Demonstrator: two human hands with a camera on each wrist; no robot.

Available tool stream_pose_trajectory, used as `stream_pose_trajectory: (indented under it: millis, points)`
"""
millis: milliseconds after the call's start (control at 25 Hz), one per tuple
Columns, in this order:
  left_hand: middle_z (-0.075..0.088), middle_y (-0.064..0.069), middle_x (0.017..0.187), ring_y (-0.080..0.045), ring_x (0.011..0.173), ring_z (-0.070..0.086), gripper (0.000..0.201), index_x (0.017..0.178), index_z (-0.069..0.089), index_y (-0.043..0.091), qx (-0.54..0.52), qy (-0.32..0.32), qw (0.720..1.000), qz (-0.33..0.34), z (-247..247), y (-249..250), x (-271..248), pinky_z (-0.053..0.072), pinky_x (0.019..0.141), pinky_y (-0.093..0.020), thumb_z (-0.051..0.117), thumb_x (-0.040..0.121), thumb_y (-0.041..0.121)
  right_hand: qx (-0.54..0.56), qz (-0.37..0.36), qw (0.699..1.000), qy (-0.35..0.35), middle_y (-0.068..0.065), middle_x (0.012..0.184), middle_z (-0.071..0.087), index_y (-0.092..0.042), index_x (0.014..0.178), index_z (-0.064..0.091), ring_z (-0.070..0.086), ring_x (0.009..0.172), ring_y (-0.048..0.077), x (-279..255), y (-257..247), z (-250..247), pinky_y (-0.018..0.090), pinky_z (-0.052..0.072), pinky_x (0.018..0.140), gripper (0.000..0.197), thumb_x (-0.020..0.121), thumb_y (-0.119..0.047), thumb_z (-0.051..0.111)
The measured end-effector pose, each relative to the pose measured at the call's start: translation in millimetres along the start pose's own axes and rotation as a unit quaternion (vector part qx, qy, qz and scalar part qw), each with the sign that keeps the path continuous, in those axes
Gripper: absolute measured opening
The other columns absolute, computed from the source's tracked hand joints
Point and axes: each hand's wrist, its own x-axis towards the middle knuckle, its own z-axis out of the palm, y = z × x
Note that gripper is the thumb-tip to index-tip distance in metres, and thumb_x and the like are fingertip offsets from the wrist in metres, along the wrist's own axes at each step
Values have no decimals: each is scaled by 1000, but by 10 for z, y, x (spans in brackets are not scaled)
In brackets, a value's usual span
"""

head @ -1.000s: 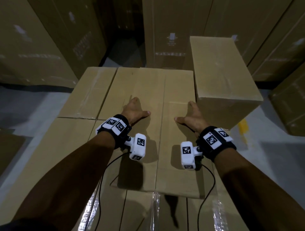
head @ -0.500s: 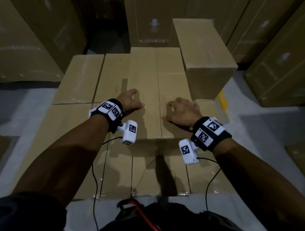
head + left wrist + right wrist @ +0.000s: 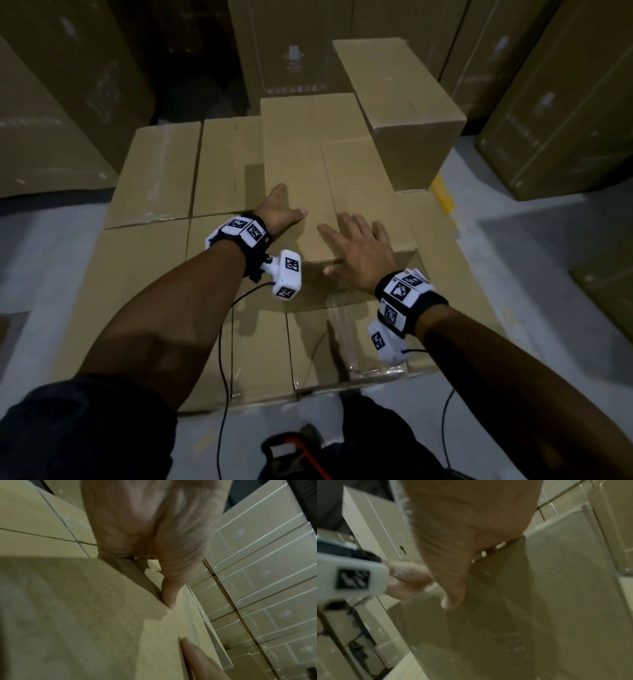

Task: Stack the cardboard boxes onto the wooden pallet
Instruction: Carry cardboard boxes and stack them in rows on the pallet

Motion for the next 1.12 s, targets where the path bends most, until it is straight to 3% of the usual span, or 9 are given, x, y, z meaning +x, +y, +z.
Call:
stream_pose_trajectory:
  millis: [240,560,720,800,880,960,1120]
  points:
    - [26,-7,161,-29,144,31,85,158,18,21,-13,28,1000,-1,-42,72,182,31,116,-38,69,92,34,-5,-25,999,23,5,167,8,-40,156,9,6,153,27,246,120,-87,53,9,121,83,90,-63,54]
    - [35,-12,157,-29,141,36,73,155,30,16,24,55,998,-15,-194,250,543,33,110,-32,67,93,29,-15,-46,998,35,5,165,14,-37,156,14,11,151,27,957,322,-191,52,14,120,83,89,-67,52]
    - [46,-17,147,-34,132,47,58,150,39,12,38,62,997,-7,-280,307,702,41,108,-36,59,96,13,-2,-63,997,37,4,164,17,-33,155,18,15,150,27,1333,471,-288,51,17,120,82,90,-66,53]
    - [43,-15,147,-34,133,44,53,148,43,9,82,58,995,12,-324,328,742,39,103,-31,55,96,10,8,-67,997,36,4,163,20,-30,155,21,18,149,26,1534,529,-332,50,19,119,82,89,-66,54]
    - [29,-10,156,-31,142,32,54,147,43,12,175,42,983,39,-340,359,728,31,108,-30,56,95,17,8,-62,997,41,3,162,23,-27,153,25,21,148,25,1720,548,-370,48,21,118,82,88,-66,56]
    - [17,-7,163,-29,148,21,59,149,40,17,296,25,952,71,-319,389,715,26,117,-38,58,94,29,9,-59,997,54,3,160,27,-24,150,30,25,145,25,1871,558,-403,45,23,116,80,87,-65,58]
    - [25,-12,160,-29,146,23,74,150,34,13,440,25,887,136,-97,413,793,27,118,-43,63,87,38,43,-79,996,25,6,158,34,-18,145,42,31,144,25,1901,711,-468,42,26,116,65,92,-50,62]
